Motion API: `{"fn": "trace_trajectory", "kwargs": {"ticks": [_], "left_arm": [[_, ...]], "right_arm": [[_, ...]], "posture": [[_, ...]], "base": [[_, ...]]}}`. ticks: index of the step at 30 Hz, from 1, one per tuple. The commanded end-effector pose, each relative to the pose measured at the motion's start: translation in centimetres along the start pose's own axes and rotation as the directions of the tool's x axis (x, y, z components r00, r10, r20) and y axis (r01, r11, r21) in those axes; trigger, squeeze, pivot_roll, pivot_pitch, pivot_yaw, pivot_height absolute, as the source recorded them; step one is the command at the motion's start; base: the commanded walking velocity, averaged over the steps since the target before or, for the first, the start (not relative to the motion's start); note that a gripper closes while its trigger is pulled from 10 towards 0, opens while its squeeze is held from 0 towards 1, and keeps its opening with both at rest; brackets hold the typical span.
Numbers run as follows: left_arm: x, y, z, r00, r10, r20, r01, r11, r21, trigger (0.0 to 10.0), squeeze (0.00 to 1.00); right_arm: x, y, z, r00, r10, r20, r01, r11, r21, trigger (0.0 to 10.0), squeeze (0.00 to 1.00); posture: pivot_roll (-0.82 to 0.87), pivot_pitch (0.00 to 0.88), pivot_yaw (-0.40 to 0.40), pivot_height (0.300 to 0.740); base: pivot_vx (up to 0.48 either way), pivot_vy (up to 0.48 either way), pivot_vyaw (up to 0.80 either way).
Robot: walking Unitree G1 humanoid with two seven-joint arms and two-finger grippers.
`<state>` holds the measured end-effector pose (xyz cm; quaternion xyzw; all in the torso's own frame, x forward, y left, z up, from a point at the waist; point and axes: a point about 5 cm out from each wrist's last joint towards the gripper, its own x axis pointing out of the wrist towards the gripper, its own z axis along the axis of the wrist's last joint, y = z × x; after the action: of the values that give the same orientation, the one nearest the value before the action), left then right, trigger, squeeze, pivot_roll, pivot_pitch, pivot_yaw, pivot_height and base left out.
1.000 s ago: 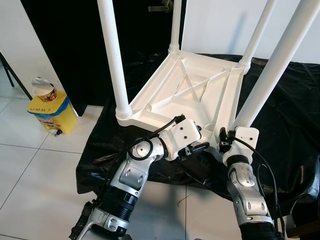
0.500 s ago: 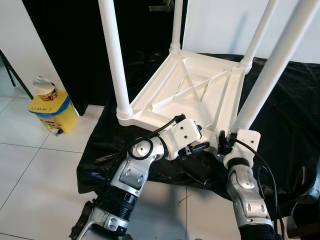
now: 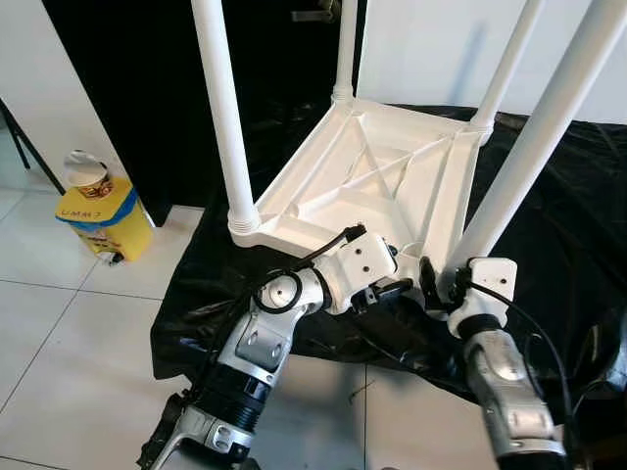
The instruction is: Building children table
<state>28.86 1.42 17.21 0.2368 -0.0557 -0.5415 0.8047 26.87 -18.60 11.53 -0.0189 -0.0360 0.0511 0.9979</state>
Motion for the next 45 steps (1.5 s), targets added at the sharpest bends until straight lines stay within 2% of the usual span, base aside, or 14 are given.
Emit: {"fn": "trace_trajectory", "kwargs": {"ticks": [1, 4, 9, 15, 17, 18, 19, 20, 32, 33, 34, 35, 36, 45], "left_arm": [[0.2, 0.5, 0.0, 0.994, 0.112, 0.003, -0.112, 0.994, 0.001, 10.0, 0.0], [0.2, 0.5, 0.1, 0.994, 0.112, 0.004, -0.112, 0.994, 0.002, 10.0, 0.0], [0.3, 0.6, 0.1, 0.994, 0.112, 0.004, -0.112, 0.994, 0.006, 10.0, 0.0], [0.3, 0.6, 0.2, 0.994, 0.113, 0.007, -0.113, 0.993, 0.013, 10.0, 0.0], [0.3, 0.6, 0.2, 0.994, 0.113, 0.007, -0.113, 0.993, 0.013, 10.0, 0.0], [0.3, 0.6, 0.2, 0.993, 0.114, 0.007, -0.114, 0.993, 0.014, 10.0, 0.0], [0.3, 0.6, 0.2, 0.993, 0.114, 0.007, -0.114, 0.993, 0.014, 10.0, 0.0], [0.2, 0.6, 0.2, 0.993, 0.114, 0.007, -0.114, 0.993, 0.015, 10.0, 0.0], [0.2, 0.5, 0.2, 0.993, 0.115, 0.007, -0.115, 0.993, 0.015, 10.0, 0.0], [0.2, 0.5, 0.2, 0.993, 0.114, 0.009, -0.114, 0.993, 0.014, 10.0, 0.0], [0.2, 0.5, 0.2, 0.993, 0.114, 0.009, -0.114, 0.993, 0.014, 10.0, 0.0], [0.3, 0.4, 0.2, 0.994, 0.113, 0.01, -0.113, 0.994, 0.013, 10.0, 0.0], [0.3, 0.4, 0.2, 0.994, 0.111, 0.011, -0.111, 0.994, 0.012, 10.0, 0.0], [0.4, 0.2, 0.2, 0.994, 0.106, 0.012, -0.106, 0.994, 0.007, 10.0, 0.0]], "right_arm": [[0.2, -0.4, -0.2, 0.997, 0.073, -0.003, -0.073, 0.997, 0.002, 10.0, 0.0], [0.3, -0.6, -0.1, 0.996, 0.094, -0.003, -0.094, 0.996, -0.006, 10.0, 0.0], [1.2, -1.6, 0.1, 0.981, 0.194, -0.019, -0.195, 0.978, -0.068, 10.0, 0.0], [2.3, -1.4, 0.0, 0.957, 0.288, -0.043, -0.291, 0.95, -0.11, 10.0, 0.0], [2.3, -1.4, 0.0, 0.957, 0.288, -0.043, -0.291, 0.95, -0.11, 10.0, 0.0], [2.3, -1.3, -0.2, 0.951, 0.306, -0.052, -0.31, 0.945, -0.106, 8.4, 0.0], [2.3, -1.3, -0.2, 0.951, 0.306, -0.052, -0.31, 0.945, -0.106, 8.4, 0.0], [2.3, -1.2, -0.5, 0.946, 0.317, -0.061, -0.322, 0.941, -0.103, 0.0, 0.0], [1.8, -1.4, -1.7, 0.946, 0.311, -0.097, -0.319, 0.945, -0.079, 0.0, 0.0], [1.7, -1.5, -1.8, 0.95, 0.296, -0.098, -0.304, 0.95, -0.074, 3.9, 0.0], [1.7, -1.5, -1.8, 0.95, 0.296, -0.098, -0.304, 0.95, -0.074, 3.9, 0.0], [1.7, -1.7, -1.8, 0.953, 0.286, -0.097, -0.293, 0.954, -0.069, 8.2, 0.0], [1.5, -1.7, -1.9, 0.957, 0.275, -0.094, -0.281, 0.958, -0.06, 10.0, 0.0], [1.0, -1.7, -1.9, 0.982, 0.169, -0.081, -0.172, 0.984, -0.036, 10.0, 0.0]], "posture": [[-0.06, 0.0, -0.035, 0.74], [-0.06, 0.0, -0.035, 0.74], [-0.06, 0.0, -0.036, 0.74], [-0.05, 0.0, -0.036, 0.74], [-0.05, 0.0, -0.036, 0.74], [-0.05, 0.0, -0.038, 0.74], [-0.05, 0.0, -0.038, 0.74], [-0.04, 0.0, -0.039, 0.74], [-0.05, 0.0, -0.042, 0.74], [-0.05, 0.0, -0.042, 0.74], [-0.05, 0.0, -0.042, 0.74], [-0.05, 0.0, -0.043, 0.74], [-0.05, 0.0, -0.043, 0.74], [-0.06, 0.0, -0.043, 0.74]], "base": [[0.0, 0.0, 0.0], [0.0, 0.0, 0.0], [0.0, 0.0, 0.0], [0.0, 0.0, 0.0], [0.0, 0.0, 0.0], [0.0, 0.0, 0.0], [0.0, 0.0, 0.0], [0.0, 0.0, 0.0], [0.0, 0.0, 0.0], [0.0, 0.0, 0.0], [0.0, 0.0, 0.0], [0.0, 0.0, 0.0], [0.0, 0.0, 0.0], [0.0, 0.0, 0.0]]}}
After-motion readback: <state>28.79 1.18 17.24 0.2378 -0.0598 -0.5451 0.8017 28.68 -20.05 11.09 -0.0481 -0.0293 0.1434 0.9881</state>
